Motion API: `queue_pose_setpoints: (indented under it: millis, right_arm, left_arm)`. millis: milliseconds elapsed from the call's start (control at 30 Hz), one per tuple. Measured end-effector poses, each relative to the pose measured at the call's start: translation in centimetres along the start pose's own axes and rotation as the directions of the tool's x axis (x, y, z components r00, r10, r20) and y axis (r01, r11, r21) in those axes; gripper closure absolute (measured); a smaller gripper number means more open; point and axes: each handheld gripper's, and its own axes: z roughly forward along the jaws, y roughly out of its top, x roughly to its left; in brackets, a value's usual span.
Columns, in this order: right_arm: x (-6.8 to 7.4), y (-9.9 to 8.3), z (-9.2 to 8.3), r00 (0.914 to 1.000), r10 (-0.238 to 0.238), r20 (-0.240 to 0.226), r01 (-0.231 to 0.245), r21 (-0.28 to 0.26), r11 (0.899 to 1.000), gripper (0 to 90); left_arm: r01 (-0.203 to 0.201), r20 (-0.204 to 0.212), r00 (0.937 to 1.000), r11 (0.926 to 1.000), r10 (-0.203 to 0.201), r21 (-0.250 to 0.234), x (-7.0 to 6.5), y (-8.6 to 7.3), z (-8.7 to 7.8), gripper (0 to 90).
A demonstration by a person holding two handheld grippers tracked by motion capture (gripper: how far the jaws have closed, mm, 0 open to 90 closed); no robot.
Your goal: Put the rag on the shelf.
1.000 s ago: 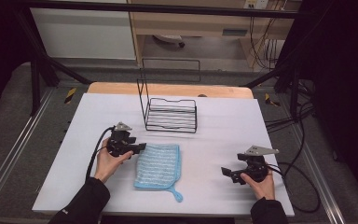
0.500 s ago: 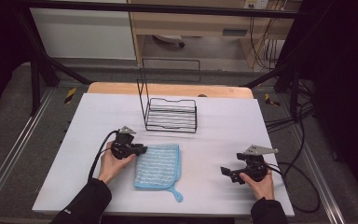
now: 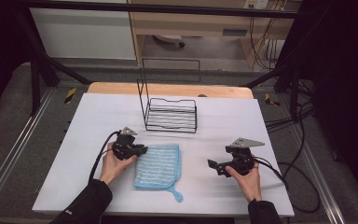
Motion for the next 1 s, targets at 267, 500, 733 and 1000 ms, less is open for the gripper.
queue_pose_setpoints:
  millis: [267,500,733,1000]
  right_arm:
    - [2.2,1.8,2.4,0.9998,-0.019,-0.01,0.019,0.016,1.0,0.5]
    - [3.7,3.6,4.9,0.9995,-0.025,-0.017,0.025,0.006,1.0,0.9]
    - [4.8,4.9,7.7,0.9997,-0.02,-0.011,0.02,0.038,0.999,7.1]
    - [5.3,5.3,10.8,0.9989,-0.012,-0.046,0.016,0.088,0.996,20.1]
  left_arm:
    - [-0.002,0.004,1.0,1.0,0.002,0.001,0.1,0.0,0.0,75.4]
    - [-0.007,0.003,1.0,1.0,0.007,0.0,0.0,0.0,0.0,75.4]
    - [-0.017,0.002,0.9998,0.9998,0.017,-0.002,0.0,0.0,0.0,75.4]
    - [-0.024,0.002,0.9997,0.9997,0.024,-0.001,0.0,0.0,0.0,75.5]
